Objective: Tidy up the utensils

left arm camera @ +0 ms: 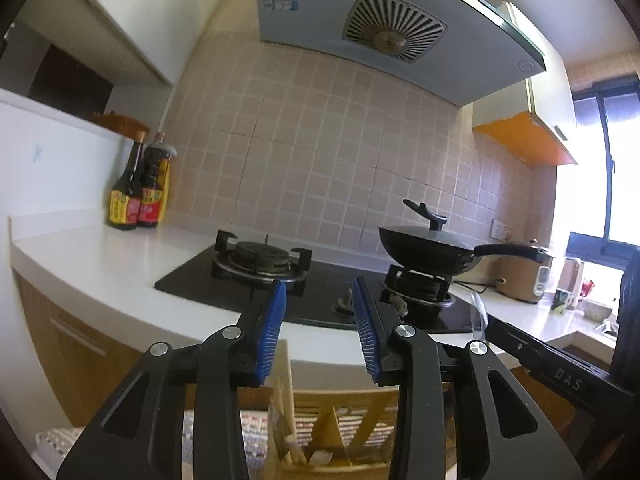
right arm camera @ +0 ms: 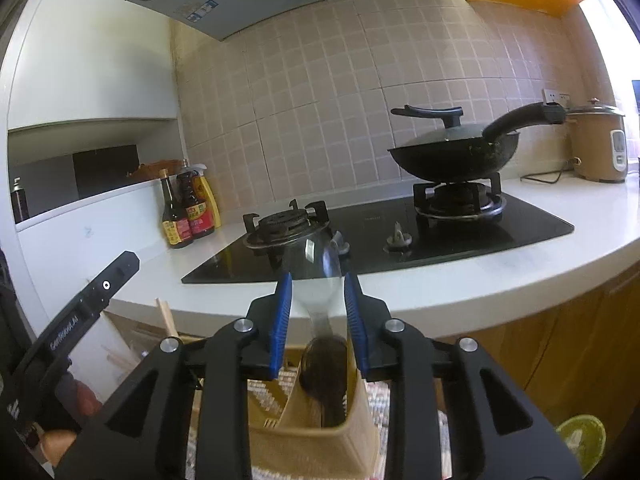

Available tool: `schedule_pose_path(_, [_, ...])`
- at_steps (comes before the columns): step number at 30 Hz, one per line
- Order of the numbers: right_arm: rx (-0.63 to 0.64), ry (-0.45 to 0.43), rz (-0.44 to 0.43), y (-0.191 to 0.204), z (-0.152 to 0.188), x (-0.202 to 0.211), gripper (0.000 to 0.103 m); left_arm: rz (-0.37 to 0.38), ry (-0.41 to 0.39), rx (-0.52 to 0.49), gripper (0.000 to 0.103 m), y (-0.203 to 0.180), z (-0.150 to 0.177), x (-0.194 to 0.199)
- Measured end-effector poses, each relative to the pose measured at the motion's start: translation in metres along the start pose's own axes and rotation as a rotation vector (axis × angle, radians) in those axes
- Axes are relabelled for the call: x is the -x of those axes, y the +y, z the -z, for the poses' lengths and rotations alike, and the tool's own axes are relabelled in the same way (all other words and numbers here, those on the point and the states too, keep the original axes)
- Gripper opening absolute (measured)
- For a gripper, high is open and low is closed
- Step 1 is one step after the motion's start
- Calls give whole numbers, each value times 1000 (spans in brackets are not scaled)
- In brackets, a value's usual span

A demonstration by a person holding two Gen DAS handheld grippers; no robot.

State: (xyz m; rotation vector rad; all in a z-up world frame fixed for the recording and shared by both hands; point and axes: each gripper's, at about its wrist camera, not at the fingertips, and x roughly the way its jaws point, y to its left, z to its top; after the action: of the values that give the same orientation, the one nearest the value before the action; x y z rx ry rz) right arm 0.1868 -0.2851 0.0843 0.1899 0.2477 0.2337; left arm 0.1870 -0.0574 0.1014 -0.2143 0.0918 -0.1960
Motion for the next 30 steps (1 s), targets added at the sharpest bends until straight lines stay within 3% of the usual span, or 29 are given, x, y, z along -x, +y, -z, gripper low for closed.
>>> schedule_pose_path(15, [-28, 54, 50, 20, 24, 77, 25, 65, 86, -1, 50, 15, -1, 71])
schedule_pose_path(20, [5, 53, 78, 38, 35, 101, 53, 78, 111, -29, 70, 16, 6, 99])
schedule_pose_path(24, [37, 58, 104, 55, 50, 117, 59, 66, 121, -27, 75, 25, 16, 121])
schedule_pose_path(30, [50, 43, 155, 69, 72, 136, 78, 9, 137, -21, 81, 43, 40, 147])
